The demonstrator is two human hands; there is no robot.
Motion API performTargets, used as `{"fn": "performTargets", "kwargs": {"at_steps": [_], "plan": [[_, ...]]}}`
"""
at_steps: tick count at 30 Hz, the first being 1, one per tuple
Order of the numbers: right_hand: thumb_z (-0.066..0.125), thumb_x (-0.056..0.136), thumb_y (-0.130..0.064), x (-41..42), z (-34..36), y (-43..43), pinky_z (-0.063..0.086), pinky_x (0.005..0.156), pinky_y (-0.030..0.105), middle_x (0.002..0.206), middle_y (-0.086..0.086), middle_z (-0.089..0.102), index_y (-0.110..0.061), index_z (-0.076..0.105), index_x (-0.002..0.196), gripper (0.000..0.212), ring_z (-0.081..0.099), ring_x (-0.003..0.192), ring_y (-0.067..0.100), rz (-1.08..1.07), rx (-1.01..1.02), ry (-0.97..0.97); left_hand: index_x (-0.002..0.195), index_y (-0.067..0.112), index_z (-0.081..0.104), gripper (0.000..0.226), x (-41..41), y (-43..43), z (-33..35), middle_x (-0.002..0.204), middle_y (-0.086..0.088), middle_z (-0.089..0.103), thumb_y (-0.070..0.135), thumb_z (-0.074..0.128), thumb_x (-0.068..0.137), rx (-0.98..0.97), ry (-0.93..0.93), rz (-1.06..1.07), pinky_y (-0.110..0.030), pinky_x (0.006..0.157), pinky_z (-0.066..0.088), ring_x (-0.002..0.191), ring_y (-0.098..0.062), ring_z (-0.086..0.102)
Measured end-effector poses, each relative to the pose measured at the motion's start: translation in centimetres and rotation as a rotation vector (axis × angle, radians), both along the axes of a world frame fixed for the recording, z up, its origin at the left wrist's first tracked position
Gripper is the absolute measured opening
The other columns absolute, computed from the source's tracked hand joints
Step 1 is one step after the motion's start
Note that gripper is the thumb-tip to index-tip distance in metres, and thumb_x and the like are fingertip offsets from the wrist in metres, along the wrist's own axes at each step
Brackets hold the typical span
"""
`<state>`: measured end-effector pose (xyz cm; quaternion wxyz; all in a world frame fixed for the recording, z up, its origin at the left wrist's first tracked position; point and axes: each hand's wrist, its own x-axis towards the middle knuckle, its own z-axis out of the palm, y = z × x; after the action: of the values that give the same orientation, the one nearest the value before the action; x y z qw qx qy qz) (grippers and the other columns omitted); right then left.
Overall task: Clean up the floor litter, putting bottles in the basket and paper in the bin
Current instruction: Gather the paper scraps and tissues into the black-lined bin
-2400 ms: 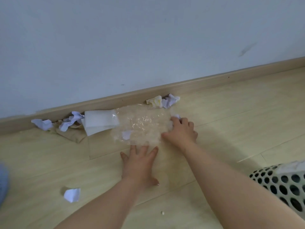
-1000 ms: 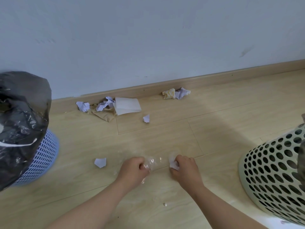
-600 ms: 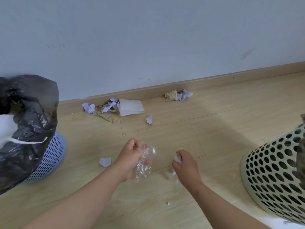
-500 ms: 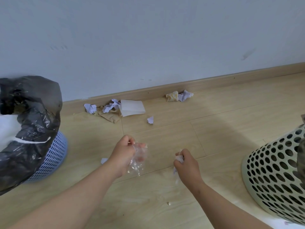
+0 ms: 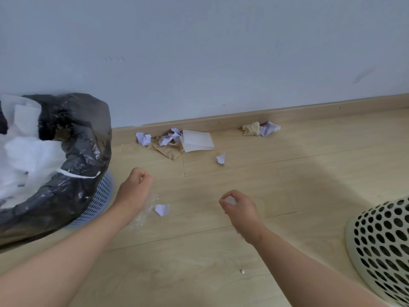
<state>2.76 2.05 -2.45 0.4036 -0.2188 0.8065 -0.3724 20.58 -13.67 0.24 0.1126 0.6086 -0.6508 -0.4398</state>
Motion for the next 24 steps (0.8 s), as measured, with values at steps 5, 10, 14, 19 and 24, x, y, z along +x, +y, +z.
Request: {"fn": "performTargets", "kwargs": {"at_steps": [5,10,14,19,24], "plan": [[0.048,0.094,-0.029,2.1,-0.5,-2.9,0.031,0.052,0.026,0.061,-0.002,0.045,-0.01,0.06,0.08,0.027,0.039,0.053,0.013,0.101,0.095,0.049,0.105,0.026,0.047,0.017,3.5,-0.5,-2.2,0.068,-0.001,0.045,0.037,0.048,0.093,-0.097,-0.203,-0.131,-0.029,0.054,0.032,0.06,-0.018,0.046],[0.045,0.093,-0.036,3.6,0.5,-5.4,0.035,0.055,0.026,0.079,-0.003,0.054,-0.015,0.049,0.092,0.021,0.051,0.07,0.016,0.265,0.166,0.202,0.11,0.024,0.052,0.027,4.6,0.3,-4.9,0.102,-0.009,0.04,0.018,0.063,0.086,0.054,-0.102,-0.107,-0.025,0.075,0.035,0.087,-0.021,0.046],[0.048,0.09,-0.019,5.8,1.3,-8.5,0.035,0.069,0.026,0.113,0.008,0.053,-0.014,0.049,0.113,0.023,0.046,0.086,0.019,0.55,0.206,0.301,0.098,0.023,0.05,0.028,5.1,0.9,-6.1,0.112,-0.007,0.033,0.004,0.059,0.081,0.073,-0.13,-0.091,-0.024,0.084,0.04,0.1,-0.026,0.047],[0.042,0.091,-0.006,10.8,0.1,-9.2,0.043,0.077,0.028,0.124,0.013,0.042,-0.009,0.052,0.12,0.03,0.048,0.091,0.027,0.555,0.187,0.272,0.092,0.025,0.053,0.029,6.2,0.3,-6.6,0.111,-0.003,0.038,-0.001,0.053,0.081,0.041,-0.171,-0.233,-0.024,0.086,0.042,0.106,-0.023,0.048],[0.041,0.088,0.003,13.3,-2.0,-7.3,0.047,0.085,0.03,0.143,0.003,0.023,-0.031,0.043,0.132,0.055,0.035,0.124,0.024,0.575,0.179,0.442,0.093,0.031,0.055,0.031,6.8,-0.1,-7.6,0.103,0.002,0.035,0.003,0.043,0.086,0.041,-0.279,-0.392,-0.024,0.09,0.04,0.107,-0.023,0.048]]}}
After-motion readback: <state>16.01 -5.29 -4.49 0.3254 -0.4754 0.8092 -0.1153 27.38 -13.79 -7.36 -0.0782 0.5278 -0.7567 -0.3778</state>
